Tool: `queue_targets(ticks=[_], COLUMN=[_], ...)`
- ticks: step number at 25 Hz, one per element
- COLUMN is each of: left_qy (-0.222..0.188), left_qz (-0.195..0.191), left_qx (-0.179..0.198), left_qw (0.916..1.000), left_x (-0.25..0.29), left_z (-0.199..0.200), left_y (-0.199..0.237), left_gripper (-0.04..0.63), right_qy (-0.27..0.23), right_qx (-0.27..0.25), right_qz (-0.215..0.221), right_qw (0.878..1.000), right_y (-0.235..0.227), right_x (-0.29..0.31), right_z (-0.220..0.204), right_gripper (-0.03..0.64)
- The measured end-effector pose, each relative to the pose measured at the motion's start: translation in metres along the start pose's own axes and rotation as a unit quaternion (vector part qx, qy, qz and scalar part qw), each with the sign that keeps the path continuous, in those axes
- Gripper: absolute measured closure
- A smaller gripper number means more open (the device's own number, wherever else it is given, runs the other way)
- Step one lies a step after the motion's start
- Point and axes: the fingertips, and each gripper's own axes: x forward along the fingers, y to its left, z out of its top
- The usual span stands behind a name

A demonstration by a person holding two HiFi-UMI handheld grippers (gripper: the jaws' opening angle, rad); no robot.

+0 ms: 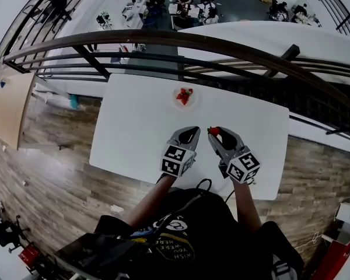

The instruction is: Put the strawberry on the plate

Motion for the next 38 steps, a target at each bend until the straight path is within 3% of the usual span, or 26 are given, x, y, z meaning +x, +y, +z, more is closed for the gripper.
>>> queue_targets(ticks=[6, 13, 31, 38], left_qy=[0.013, 0.021, 0.027, 0.03], left_qz=[0.032, 0.042, 0.001, 0.015], left_qx=[0.013, 0.017, -0.015, -0.005], left_qw=[0.9993, 0.9987, 0.9995, 0.9994], left_x=[0.008, 0.021, 0.047, 0.073], left_z=[-0.005, -0.019, -0.028, -0.032], left_y=[0.007, 0.019, 0.096, 0.118], left_gripper=[0.595, 0.595, 0.595, 0.595], right_qy=[0.0, 0.021, 0.06, 0.07], right_qx=[-0.004, 0.004, -0.024, -0.033], right_qz=[0.023, 0.025, -0.043, -0.041], right_qw=[1.0, 0.999, 0.997, 0.996], right_y=[-0.017, -0.04, -0.06, -0.086], right_x=[0.006, 0.016, 0.091, 0.114], right_z=[-0.002, -0.024, -0.056, -0.067], right_gripper=[0.479, 0.479, 0.479, 0.479])
